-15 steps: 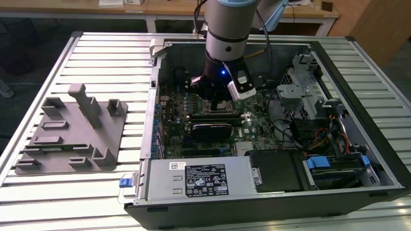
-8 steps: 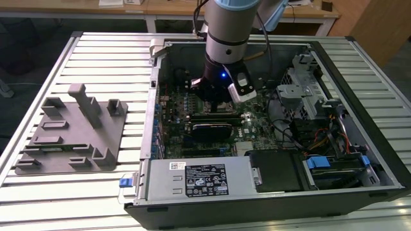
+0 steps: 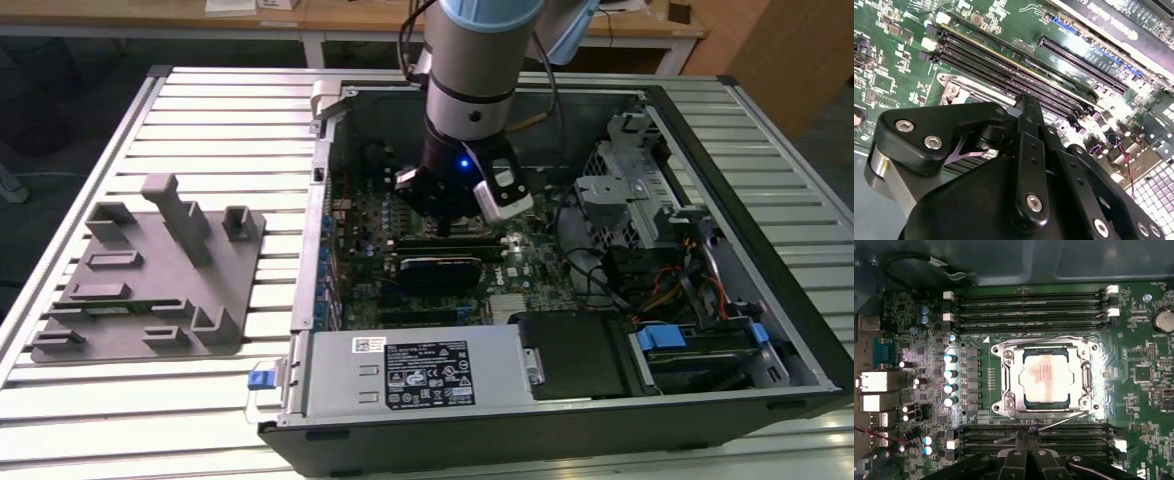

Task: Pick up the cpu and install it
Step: 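Install the second cpu locking lever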

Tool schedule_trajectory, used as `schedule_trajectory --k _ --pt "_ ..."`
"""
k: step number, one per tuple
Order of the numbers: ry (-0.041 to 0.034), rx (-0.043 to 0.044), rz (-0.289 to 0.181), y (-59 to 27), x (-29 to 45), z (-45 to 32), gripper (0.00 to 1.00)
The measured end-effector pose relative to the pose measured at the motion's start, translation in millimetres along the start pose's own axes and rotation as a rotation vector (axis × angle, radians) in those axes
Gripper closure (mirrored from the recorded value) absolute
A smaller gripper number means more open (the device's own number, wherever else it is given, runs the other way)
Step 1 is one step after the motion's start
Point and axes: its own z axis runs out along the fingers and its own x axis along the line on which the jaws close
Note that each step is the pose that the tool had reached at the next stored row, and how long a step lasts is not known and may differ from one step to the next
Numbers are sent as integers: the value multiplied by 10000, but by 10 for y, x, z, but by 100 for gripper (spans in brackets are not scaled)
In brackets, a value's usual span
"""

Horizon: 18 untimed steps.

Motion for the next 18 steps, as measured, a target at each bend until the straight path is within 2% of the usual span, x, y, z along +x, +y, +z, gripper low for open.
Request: schedule_trajectory --k 3,6,13,18 --pt "14 -121 -201 -4 13 26 89" --pt "29 -207 -433 -8 31 46 89" --pt "43 -345 -661 -42 56 81 89" --pt "43 -572 -669 -59 64 108 89"
